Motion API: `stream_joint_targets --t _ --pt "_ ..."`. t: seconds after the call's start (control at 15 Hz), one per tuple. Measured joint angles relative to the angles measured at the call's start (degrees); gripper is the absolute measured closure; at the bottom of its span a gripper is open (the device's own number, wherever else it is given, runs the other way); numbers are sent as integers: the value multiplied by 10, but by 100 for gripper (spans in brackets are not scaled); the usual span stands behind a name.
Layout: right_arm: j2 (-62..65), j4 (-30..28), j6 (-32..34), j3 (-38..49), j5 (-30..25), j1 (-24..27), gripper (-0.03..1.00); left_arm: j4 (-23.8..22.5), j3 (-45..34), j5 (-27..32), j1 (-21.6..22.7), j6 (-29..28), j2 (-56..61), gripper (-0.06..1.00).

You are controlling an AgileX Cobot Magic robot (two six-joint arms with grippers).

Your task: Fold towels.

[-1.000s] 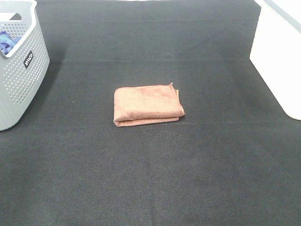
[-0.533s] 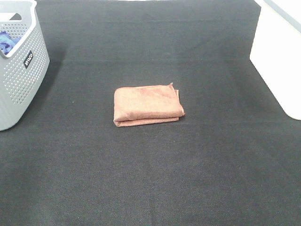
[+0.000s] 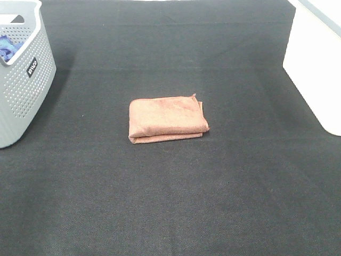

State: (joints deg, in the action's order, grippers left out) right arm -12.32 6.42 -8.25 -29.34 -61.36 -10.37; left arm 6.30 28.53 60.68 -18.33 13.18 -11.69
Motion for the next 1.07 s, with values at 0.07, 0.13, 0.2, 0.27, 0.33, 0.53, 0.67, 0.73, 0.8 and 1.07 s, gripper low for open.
stream_joint_targets --t 0.07,0.13,0.2,0.27,0.33,0.53,0.67,0.73,0.8,1.07 --pt "0 0 0 0 0 0 21 0 0 0 0 0 0 37" --pt "0 0 0 0 0 0 21 0 0 0 0 0 0 37" --pt "0 0 0 0 0 0 21 0 0 0 0 0 0 37" --pt "0 0 0 0 0 0 21 0 0 0 0 0 0 37" --pt "0 0 0 0 0 0 21 0 0 0 0 0 0 37" --pt "0 0 0 0 0 0 21 0 0 0 0 0 6 37" --pt "0 2 0 0 0 1 21 2 0 0 21 0 7 37" --pt "0 2 0 0 0 1 21 2 0 0 21 0 7 37" --pt "0 5 0 0 0 14 21 3 0 0 45 0 7 37" --pt "5 10 0 0 0 100 21 2 0 0 154 0 53 37"
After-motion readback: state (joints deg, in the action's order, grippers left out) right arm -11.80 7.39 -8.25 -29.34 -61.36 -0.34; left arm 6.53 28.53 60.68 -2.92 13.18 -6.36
